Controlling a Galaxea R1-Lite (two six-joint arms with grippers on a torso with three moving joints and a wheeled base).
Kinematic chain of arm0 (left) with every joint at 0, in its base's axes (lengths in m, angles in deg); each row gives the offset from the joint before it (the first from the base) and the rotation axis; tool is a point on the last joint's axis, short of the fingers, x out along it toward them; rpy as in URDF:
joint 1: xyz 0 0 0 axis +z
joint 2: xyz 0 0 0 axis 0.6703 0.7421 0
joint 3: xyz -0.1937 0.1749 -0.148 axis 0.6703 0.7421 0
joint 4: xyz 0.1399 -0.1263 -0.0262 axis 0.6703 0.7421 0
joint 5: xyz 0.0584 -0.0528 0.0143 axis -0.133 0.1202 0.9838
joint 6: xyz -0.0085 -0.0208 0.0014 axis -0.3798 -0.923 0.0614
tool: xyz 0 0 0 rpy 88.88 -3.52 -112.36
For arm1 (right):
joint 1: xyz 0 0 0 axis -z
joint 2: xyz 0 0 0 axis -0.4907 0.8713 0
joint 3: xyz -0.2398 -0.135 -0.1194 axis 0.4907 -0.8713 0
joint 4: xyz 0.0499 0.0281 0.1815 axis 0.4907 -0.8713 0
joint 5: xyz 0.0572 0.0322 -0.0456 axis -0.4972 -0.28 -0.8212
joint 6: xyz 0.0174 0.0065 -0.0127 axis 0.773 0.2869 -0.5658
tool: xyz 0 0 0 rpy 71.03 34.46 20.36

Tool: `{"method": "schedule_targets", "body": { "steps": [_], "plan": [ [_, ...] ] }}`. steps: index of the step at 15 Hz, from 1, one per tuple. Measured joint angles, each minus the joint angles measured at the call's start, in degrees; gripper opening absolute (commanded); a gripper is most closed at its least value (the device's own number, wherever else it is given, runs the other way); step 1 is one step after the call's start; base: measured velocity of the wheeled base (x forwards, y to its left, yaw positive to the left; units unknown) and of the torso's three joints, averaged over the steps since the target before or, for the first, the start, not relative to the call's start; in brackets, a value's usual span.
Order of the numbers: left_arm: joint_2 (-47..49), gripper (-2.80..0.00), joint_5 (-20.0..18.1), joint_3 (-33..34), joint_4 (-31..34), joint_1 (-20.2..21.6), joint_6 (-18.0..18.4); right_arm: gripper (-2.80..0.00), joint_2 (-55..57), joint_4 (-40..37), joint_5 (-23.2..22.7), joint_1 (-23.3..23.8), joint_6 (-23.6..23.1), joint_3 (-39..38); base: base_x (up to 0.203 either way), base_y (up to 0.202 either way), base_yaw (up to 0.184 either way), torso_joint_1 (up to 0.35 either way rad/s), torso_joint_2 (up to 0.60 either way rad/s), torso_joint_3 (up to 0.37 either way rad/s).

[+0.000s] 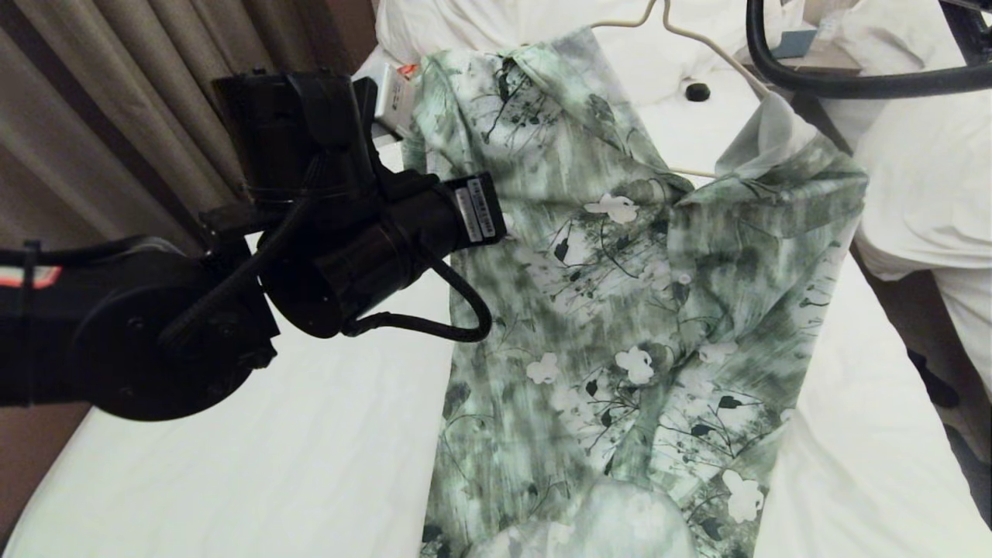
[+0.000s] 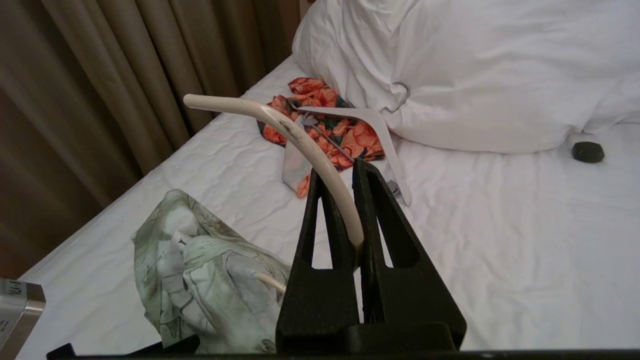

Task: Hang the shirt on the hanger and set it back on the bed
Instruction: Take the clothes hanger out of the clothes

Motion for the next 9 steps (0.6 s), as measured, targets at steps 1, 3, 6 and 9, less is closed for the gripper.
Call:
{"method": "schedule_targets", "body": {
  "steps": [1,3,6,9],
  "plan": [
    [-0.17,-2.80,0.00,1.28,-0.84,0.24,0.01,-2.80,0.00,0.00,0.00,-0.02,0.01,0.02,0.000,0.000,0.000,0.000,0.00,0.000],
    [-0.41,-2.80,-0.03,4.73,-2.56,0.48,0.06,-2.80,-0.05,-0.02,0.03,0.02,-0.09,0.11,0.000,0.000,0.000,0.000,0.00,0.000],
    [-0.55,-2.80,-0.62,7.54,-4.15,2.18,0.12,-2.80,-0.07,-0.03,0.00,0.00,-0.26,0.18,0.000,0.000,0.000,0.000,0.00,0.000],
    [-0.77,-2.80,-1.68,8.71,-3.95,3.47,0.12,-2.80,-0.10,-0.07,0.02,0.00,-0.33,0.35,0.000,0.000,0.000,0.000,0.00,0.000]
  ]
}}
